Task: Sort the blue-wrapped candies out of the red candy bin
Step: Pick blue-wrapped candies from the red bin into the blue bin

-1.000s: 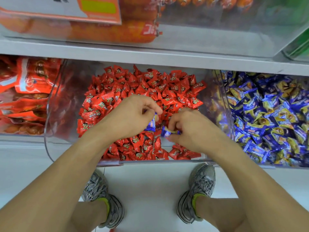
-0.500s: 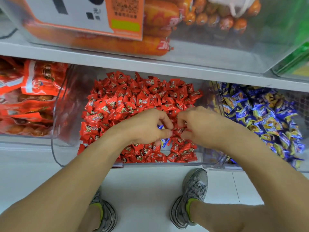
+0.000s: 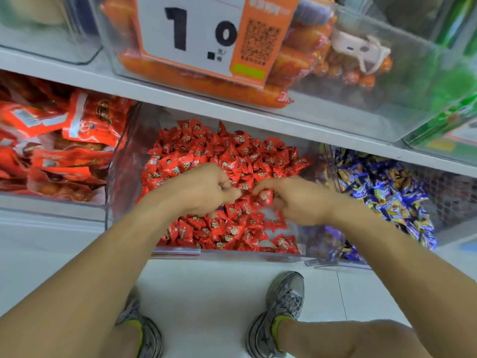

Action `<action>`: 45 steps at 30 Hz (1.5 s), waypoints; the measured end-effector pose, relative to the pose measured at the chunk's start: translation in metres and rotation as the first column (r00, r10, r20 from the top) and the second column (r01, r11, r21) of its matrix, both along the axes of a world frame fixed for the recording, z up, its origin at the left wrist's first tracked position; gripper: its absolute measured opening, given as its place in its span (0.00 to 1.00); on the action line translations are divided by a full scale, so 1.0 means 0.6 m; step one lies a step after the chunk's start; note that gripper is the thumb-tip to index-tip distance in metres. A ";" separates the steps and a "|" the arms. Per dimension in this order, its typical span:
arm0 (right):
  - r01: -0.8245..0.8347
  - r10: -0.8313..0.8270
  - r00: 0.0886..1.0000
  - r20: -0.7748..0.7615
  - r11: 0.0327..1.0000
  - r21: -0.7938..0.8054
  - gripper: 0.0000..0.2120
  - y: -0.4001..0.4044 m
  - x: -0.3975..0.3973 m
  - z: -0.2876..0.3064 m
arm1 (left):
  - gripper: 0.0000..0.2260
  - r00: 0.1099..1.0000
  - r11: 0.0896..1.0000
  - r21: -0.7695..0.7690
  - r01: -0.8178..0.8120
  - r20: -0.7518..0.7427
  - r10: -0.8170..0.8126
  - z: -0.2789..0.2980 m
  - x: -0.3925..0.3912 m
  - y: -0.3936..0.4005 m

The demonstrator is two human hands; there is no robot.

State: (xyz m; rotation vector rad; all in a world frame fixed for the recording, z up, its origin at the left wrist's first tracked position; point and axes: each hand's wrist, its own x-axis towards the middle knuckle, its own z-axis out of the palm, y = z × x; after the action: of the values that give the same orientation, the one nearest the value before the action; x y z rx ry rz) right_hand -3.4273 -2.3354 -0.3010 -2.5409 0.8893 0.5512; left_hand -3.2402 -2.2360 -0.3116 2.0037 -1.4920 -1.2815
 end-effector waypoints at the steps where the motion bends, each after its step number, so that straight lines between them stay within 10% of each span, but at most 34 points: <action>1: 0.037 -0.037 0.999 -0.016 0.999 -0.024 0.19 -0.013 -0.005 0.014 | 0.08 0.999 1.000 0.000 -0.003 -0.046 0.003 0.001 0.001 0.001; 13: 0.061 -0.097 0.994 -0.052 0.879 -0.473 0.35 -0.016 0.017 -0.070 | 0.09 0.973 0.992 -0.119 0.030 0.231 -0.002 -0.002 -0.019 -0.028; 24: 0.100 -0.098 0.995 -0.031 0.993 0.070 0.40 0.060 -0.062 -0.025 | 0.15 0.981 0.935 -0.353 -0.030 0.171 0.096 -0.018 -0.014 -0.029; 30: 0.242 -0.204 0.962 0.180 0.945 -0.221 0.36 -0.026 -0.003 -0.004 | 0.08 0.950 0.933 -0.349 0.084 0.310 0.031 -0.021 -0.018 -0.024; 35: 0.281 -0.288 0.957 0.022 0.914 -0.291 0.38 -0.059 0.059 -0.112 | 0.07 0.932 0.920 -0.383 0.080 0.356 0.067 -0.024 -0.013 -0.025; 45: 0.077 -0.077 0.996 0.044 0.997 0.005 0.39 0.035 -0.024 -0.028 | 0.11 0.996 0.979 -0.203 -0.023 0.083 0.040 -0.022 -0.018 -0.038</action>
State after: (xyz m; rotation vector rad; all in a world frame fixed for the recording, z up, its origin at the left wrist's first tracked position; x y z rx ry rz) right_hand -3.4415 -2.3145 -0.3175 -2.4944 0.9651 0.4707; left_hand -3.2507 -2.2591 -0.3249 1.9640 -1.5550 -0.9971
